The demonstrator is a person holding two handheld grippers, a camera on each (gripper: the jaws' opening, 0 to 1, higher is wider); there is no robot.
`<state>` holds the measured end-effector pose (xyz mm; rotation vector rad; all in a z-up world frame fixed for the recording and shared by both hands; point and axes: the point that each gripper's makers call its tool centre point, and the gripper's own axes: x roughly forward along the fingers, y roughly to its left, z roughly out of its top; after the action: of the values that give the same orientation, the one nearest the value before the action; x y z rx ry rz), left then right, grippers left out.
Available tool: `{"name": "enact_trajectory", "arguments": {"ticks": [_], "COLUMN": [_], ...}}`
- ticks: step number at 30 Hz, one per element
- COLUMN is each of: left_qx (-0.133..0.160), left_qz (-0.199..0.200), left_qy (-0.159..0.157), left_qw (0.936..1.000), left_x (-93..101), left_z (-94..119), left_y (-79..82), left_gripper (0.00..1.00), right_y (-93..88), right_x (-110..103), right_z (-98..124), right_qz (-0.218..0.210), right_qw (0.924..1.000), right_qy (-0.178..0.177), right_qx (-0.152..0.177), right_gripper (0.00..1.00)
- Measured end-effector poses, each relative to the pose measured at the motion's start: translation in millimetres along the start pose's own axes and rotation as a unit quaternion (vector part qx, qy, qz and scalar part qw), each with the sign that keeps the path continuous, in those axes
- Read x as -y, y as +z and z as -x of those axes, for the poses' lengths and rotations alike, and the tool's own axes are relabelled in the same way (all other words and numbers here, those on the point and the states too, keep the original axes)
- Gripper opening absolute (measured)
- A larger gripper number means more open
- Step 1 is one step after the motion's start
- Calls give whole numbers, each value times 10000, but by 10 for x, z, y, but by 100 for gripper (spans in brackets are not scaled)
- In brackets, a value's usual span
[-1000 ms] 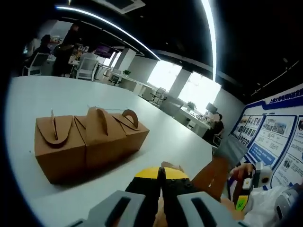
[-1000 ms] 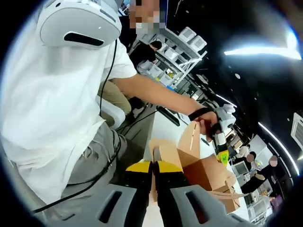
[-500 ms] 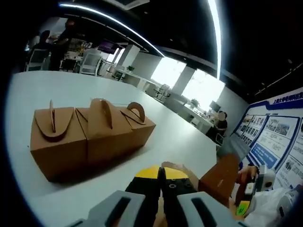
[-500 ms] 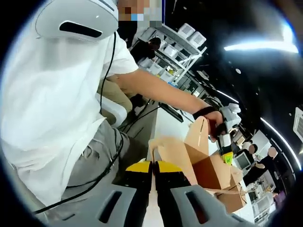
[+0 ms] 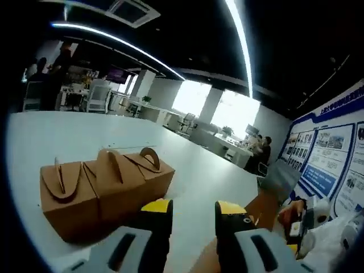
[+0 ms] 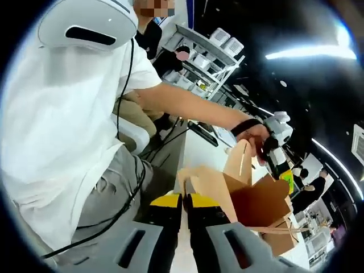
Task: Pick up one paper box from the group, open the paper box, and remove the item inside
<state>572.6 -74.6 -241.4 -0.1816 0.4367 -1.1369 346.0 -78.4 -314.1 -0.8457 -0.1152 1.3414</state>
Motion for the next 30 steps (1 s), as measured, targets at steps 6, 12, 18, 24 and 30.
{"name": "enact_trajectory", "arguments": {"ticks": [6, 12, 18, 24, 30], "left_qx": [541, 730, 692, 634, 560], "left_qz": [-753, -1364, -1610, -1549, -1507], "left_qy": [243, 248, 123, 113, 116], "left_qw": [9954, 9877, 9844, 9858, 9869], "left_x": [134, 453, 630, 584, 557], "left_z": [234, 483, 557, 574, 575], "left_y": [330, 394, 246, 69, -73], "left_gripper": [38, 38, 38, 37, 35], "right_y": [-15, -86, -153, -161, -84], "right_x": [55, 202, 340, 366, 247], "right_z": [-48, -69, -96, -125, -81], "right_qz": [-21, -49, -209, -212, -375], "right_qw": [10000, 9997, 9988, 9983, 9985], "right_qy": [-63, -228, -432, -516, -386], "right_qx": [-12, -80, -76, -140, -35], "right_gripper": [6, 6, 6, 12, 32]}}
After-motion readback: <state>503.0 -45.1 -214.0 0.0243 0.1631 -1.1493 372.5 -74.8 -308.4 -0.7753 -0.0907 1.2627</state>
